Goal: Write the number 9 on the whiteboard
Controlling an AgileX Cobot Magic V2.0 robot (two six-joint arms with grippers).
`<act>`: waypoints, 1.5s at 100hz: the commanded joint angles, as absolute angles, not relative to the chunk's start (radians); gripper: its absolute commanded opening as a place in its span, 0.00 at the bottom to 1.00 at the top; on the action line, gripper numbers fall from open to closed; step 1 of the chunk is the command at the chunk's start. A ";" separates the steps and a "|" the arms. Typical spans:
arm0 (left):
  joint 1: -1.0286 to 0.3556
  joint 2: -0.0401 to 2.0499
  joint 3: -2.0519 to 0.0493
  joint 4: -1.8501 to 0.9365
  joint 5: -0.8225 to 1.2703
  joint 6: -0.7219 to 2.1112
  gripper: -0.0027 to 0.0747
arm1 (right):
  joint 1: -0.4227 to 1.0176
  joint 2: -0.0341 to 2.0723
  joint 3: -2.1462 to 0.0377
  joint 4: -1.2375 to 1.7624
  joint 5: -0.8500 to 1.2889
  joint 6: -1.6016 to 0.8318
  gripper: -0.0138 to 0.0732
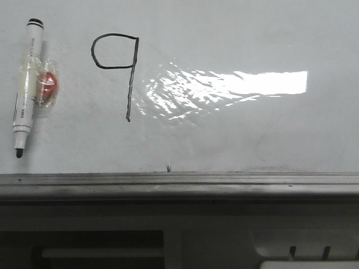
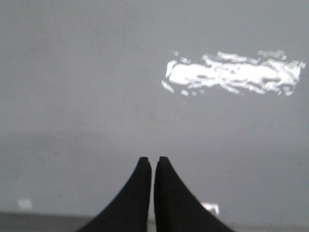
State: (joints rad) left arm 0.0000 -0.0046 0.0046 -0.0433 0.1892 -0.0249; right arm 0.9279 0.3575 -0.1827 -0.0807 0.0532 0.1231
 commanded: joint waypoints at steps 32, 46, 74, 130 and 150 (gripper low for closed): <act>0.004 -0.033 0.047 -0.034 0.280 -0.044 0.01 | 0.929 0.362 -0.209 -0.096 -0.029 0.115 0.08; 0.004 -0.033 0.047 -0.034 0.280 -0.044 0.01 | 0.929 0.362 -0.209 -0.096 -0.029 0.115 0.08; 0.004 -0.033 0.047 -0.034 0.280 -0.044 0.01 | 0.929 0.362 -0.209 -0.096 -0.029 0.115 0.08; 0.004 -0.033 0.047 -0.036 0.280 -0.044 0.01 | 0.889 0.286 -0.077 -0.096 -0.138 0.115 0.08; 0.004 -0.033 0.047 -0.036 0.280 -0.044 0.01 | 0.770 0.286 -0.073 -0.096 -0.258 0.115 0.08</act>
State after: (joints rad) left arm 0.0025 -0.0046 0.0046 -0.0326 0.3323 -0.0338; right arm 0.8258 0.2790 -0.0469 -0.0820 -0.1090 0.1231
